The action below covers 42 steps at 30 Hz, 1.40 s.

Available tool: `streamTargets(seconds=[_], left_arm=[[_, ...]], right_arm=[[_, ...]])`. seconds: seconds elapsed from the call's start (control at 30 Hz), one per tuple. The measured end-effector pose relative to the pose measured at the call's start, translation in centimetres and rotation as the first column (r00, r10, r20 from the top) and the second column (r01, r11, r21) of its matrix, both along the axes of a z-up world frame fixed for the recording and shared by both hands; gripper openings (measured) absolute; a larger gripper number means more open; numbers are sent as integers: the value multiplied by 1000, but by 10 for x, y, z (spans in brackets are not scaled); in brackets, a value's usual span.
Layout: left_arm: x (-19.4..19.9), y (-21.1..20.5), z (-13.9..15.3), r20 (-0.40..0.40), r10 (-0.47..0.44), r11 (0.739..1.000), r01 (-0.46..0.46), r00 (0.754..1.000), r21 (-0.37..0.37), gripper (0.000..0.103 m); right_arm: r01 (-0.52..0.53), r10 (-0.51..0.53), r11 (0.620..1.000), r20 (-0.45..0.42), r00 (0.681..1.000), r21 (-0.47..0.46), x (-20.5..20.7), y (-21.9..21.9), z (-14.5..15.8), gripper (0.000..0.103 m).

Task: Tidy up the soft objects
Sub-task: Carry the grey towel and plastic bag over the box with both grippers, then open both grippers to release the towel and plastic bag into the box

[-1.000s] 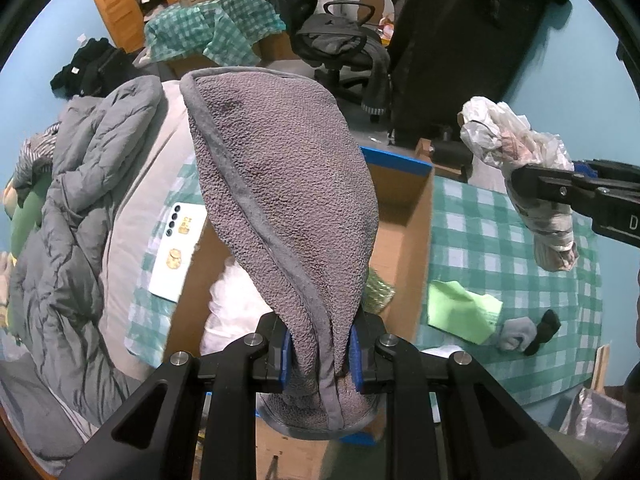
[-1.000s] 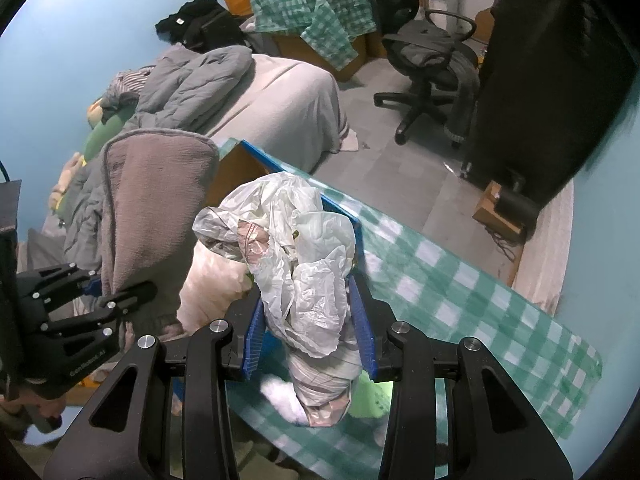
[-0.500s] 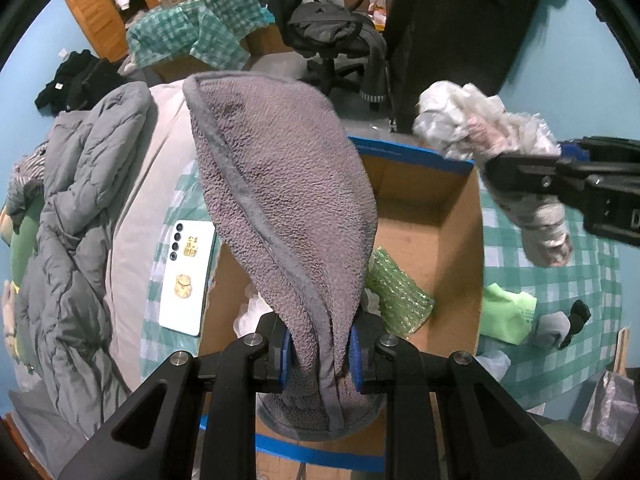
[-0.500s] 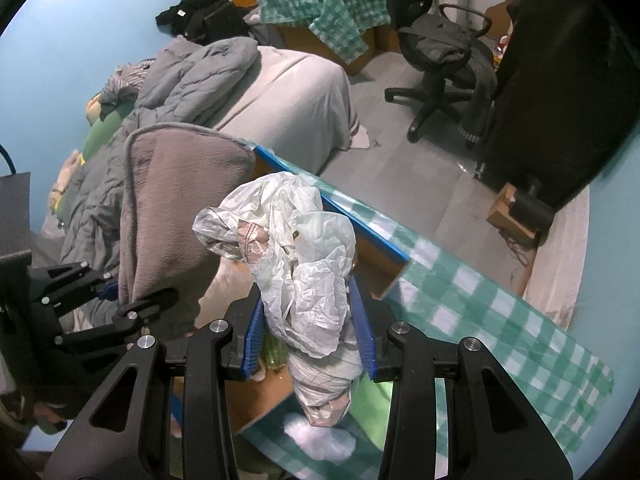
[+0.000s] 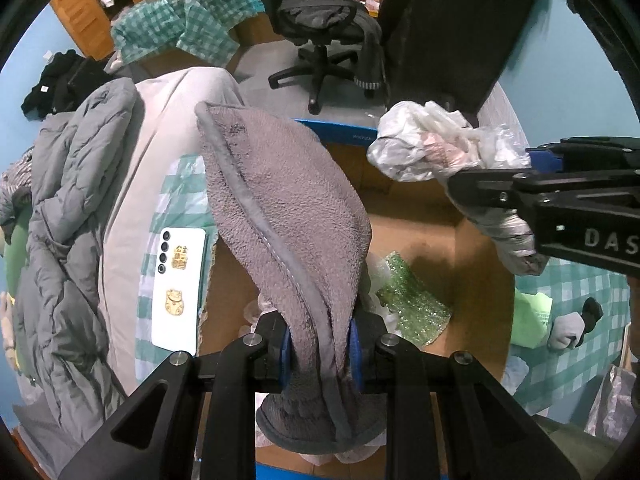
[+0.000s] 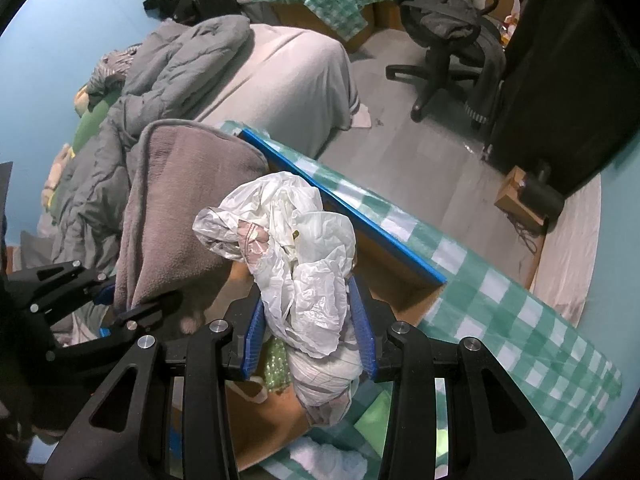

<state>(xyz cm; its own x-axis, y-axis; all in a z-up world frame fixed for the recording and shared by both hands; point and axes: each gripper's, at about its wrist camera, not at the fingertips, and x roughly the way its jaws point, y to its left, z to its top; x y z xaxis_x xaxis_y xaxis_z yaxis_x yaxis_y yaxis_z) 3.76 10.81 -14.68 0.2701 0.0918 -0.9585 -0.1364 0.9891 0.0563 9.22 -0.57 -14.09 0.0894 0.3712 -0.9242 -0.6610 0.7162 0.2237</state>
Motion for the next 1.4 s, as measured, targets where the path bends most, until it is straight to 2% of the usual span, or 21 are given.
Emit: streamTargets(seconds=[0.17, 0.23, 0.33, 0.4, 0.53, 0.87, 0.93, 0.97, 1.07, 1.4], left_arm=[[4, 3, -7, -8, 5, 1000, -5, 1000, -7, 30], [5, 4, -8, -12, 8, 1000, -8, 1000, 3, 40], [2, 0, -6, 2, -5, 999, 5, 1000, 48, 49], [1, -2, -4, 4, -19, 996, 18, 1000, 83, 49], [-4, -4, -2, -4, -10, 996, 11, 1000, 90, 51], [-16, -5, 18, 23, 37, 997, -38, 999, 72, 51], [-18, -7, 24, 37, 37, 996, -40, 999, 83, 61], [-19, -8, 28, 47, 38, 995, -42, 998, 89, 62], [-20, -13, 36, 58, 35, 994, -40, 998, 99, 62], [-25, -34, 52, 76, 41, 998, -45, 996, 53, 62]], right_arm=[[2, -3, 1000, -27, 1000, -29, 5, 5, -16, 38], [0, -1, 999, -33, 999, -37, 6, 7, -20, 41], [7, -9, 999, -38, 999, -45, 8, 6, -22, 44], [15, -17, 998, -28, 999, -54, 8, 6, -20, 44], [14, -14, 999, 1, 1000, -42, 8, 3, -12, 65], [20, -19, 999, 49, 999, -28, 5, -12, 10, 66], [20, -19, 999, 54, 998, -27, 3, -15, 14, 66], [21, -20, 1000, 58, 998, -23, 3, -18, 17, 66], [20, -19, 1000, 65, 998, -17, 2, -23, 24, 66], [31, -28, 999, 112, 993, -20, -3, -47, 48, 67]])
